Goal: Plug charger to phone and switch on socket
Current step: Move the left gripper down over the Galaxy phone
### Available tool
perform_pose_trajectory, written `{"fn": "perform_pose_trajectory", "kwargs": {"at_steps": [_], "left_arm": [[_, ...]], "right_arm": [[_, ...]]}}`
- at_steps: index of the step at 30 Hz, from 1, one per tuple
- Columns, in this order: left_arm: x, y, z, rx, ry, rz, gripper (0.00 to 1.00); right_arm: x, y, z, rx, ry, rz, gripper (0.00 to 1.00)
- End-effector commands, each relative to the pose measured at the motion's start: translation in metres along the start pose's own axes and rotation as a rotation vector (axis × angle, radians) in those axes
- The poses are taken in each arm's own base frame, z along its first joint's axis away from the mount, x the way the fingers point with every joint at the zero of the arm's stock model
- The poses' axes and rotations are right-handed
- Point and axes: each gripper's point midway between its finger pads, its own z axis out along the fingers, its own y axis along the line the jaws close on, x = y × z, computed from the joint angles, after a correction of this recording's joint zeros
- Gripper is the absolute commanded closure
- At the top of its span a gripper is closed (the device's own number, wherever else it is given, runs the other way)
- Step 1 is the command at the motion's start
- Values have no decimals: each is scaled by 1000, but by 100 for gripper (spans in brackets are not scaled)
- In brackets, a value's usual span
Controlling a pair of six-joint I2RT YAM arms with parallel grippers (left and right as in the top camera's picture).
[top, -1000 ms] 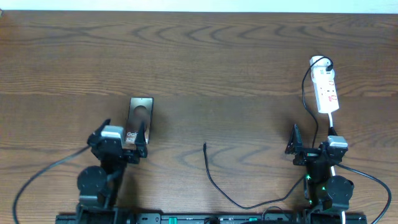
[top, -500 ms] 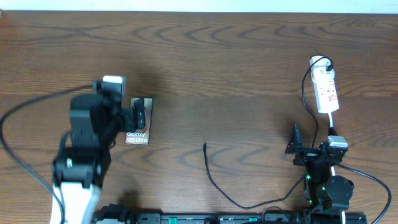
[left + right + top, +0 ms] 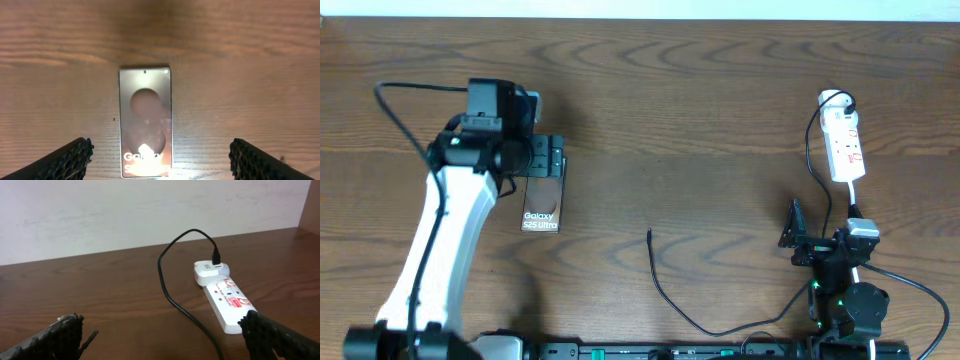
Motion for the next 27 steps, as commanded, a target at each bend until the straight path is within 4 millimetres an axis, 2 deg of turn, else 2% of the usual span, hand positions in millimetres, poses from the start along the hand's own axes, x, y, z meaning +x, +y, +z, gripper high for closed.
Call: {"fn": "perform_pose_trajectory", "kwargs": {"at_steps": [1,3,4,5,6,7,8,9,10,17,27], "left_arm": [[-2,0,10,8,26,7,10],[-2,0,15,8,35,7,12],[-1,0,16,8,37,7,28],[-2,0,17,8,36,11,61],[-2,0,17,8,37,12,72],[-2,0,17,9,37,11,75],[-2,0,17,9,36,11,71],[-2,0,17,8,36,11,34],[-2,0,17,9,36,10,2],[6,0,19,8,64,-9,2],[33,2,38,4,179,-36,2]], "right_arm": [[0,-1,0,5,-1,-9,1],[0,-1,0,5,-1,-9,1],[0,-1,0,5,0,-9,1],[0,-1,0,5,0,-9,1],[0,-1,0,5,-1,-9,1],[0,-1,0,5,0,-9,1],[0,-1,0,5,0,-9,1],[0,-1,0,5,-1,-9,1],[0,-1,0,5,0,-9,1],[0,-1,0,5,-1,-9,1],[0,-1,0,5,-1,-9,1]]}}
